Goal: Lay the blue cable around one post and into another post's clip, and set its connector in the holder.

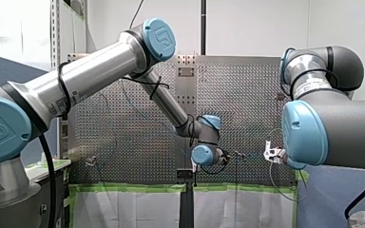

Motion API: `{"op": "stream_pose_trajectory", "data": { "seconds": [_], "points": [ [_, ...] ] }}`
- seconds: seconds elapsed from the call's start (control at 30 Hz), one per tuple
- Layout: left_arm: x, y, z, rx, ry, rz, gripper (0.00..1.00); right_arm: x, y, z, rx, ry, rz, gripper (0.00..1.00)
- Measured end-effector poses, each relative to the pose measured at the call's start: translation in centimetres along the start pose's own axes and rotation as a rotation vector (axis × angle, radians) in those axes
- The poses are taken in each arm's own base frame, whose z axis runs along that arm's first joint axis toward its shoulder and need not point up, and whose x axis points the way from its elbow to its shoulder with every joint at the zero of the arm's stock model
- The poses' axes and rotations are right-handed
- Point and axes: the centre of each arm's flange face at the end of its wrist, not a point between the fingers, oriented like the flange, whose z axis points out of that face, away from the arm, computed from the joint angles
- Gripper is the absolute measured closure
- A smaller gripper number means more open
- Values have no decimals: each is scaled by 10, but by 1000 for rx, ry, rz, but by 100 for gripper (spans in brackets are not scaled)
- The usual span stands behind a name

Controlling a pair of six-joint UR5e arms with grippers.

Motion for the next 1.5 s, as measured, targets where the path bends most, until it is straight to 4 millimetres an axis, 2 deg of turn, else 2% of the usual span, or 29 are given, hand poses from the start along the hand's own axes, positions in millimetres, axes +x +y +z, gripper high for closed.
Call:
{"op": "stream_pose_trajectory", "data": {
  "seconds": [0.43, 1.5],
  "points": [
    [0, 10, -4, -91, 8, 11, 0, 0, -2, 0, 4, 0, 0, 100],
    [0, 15, -2, -105, 11, 10, 0, 0, -3, 0, 6, 3, -1, 100]
  ]
}}
